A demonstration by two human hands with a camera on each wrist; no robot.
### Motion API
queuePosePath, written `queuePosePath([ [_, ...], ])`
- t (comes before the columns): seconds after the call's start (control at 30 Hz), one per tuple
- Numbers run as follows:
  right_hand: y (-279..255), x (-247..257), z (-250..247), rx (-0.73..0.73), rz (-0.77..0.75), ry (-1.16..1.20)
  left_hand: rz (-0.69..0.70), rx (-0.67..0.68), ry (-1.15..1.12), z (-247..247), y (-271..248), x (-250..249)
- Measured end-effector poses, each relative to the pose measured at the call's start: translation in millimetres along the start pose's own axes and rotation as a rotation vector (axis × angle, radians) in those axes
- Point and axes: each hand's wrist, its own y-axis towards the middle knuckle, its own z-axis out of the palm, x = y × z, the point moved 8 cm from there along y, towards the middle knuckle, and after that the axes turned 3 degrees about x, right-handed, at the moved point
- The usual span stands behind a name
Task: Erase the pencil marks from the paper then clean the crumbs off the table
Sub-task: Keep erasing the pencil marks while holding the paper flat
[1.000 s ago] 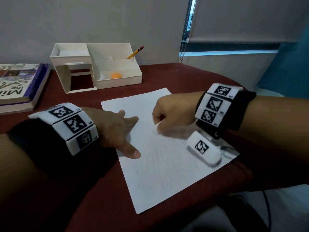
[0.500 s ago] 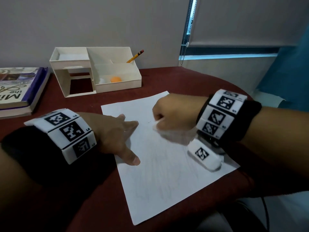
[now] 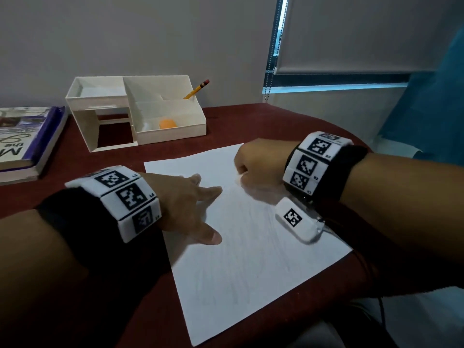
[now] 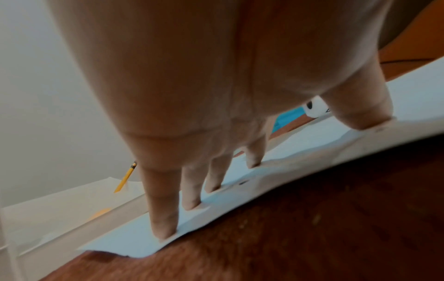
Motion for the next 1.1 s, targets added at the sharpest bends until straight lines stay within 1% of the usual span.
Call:
queuePosePath([
  [0.03,-3,13,3,0.025,-0.062,0.015,0.010,0.007,-0.009,0,1,0],
  [0.1,-21,53,13,0.130,-0.249,0.101,0.058,0.027,-0.043,2,1,-1],
  [0.13,-26,65,17,0.165,-0.328,0.138,0.074,0.033,-0.049,2,1,-2],
  [0.17,-25,66,16,0.165,-0.343,0.154,0.075,0.033,-0.043,2,2,-2],
  [0.2,-18,57,11,0.127,-0.294,0.161,0.055,0.031,-0.025,3,2,-2],
  [0.23,-6,40,5,0.076,-0.210,0.133,0.025,0.023,-0.001,3,1,-1],
  [0.3,5,18,-6,-0.010,-0.115,0.029,-0.007,0.004,0.026,2,1,-2],
  [0.33,3,19,-5,-0.016,-0.114,0.003,-0.004,0.002,0.026,2,1,-3],
  [0.37,0,30,-2,0.000,-0.156,-0.010,0.010,0.004,0.014,2,2,-2],
  [0.4,-6,45,2,0.029,-0.234,-0.002,0.028,0.010,-0.009,3,3,-1],
  [0.43,-15,59,6,0.084,-0.301,0.027,0.048,0.018,-0.035,3,3,-1],
  [0.47,-21,66,11,0.141,-0.333,0.064,0.061,0.019,-0.043,3,3,-1],
  [0.5,-23,65,12,0.178,-0.323,0.080,0.061,0.018,-0.032,2,2,-2],
  [0.53,-19,55,8,0.151,-0.279,0.081,0.043,0.019,-0.004,3,2,-2],
  [0.6,-4,25,-2,0.031,-0.135,0.030,0.004,0.011,0.044,2,0,-3],
  [0.63,1,15,-6,-0.028,-0.089,-0.003,-0.005,0.009,0.054,1,0,-3],
  [0.67,1,14,-5,-0.045,-0.082,-0.027,-0.006,0.010,0.054,1,0,-4],
  [0.7,-2,20,-2,-0.027,-0.113,-0.036,0.000,0.010,0.046,2,1,-3],
  [0.77,-12,37,7,0.085,-0.204,0.000,0.010,0.017,0.017,2,0,-1],
  [0.8,-18,40,8,0.129,-0.215,0.041,0.013,0.022,0.010,1,-1,0],
  [0.83,-19,37,6,0.126,-0.207,0.058,0.012,0.025,0.009,0,-2,-1],
  [0.87,-15,29,1,0.088,-0.185,0.042,0.012,0.021,0.017,-4,-3,-2],
  [0.97,1,0,-16,-0.009,-0.108,-0.062,0.014,-0.043,0.024,-26,-6,-12],
  [1.03,5,-6,-19,-0.022,-0.094,-0.046,0.036,-0.103,0.017,-36,-3,-22],
  [1.1,3,-6,-17,-0.032,-0.085,-0.014,0.038,-0.097,0.009,-32,2,-28],
])
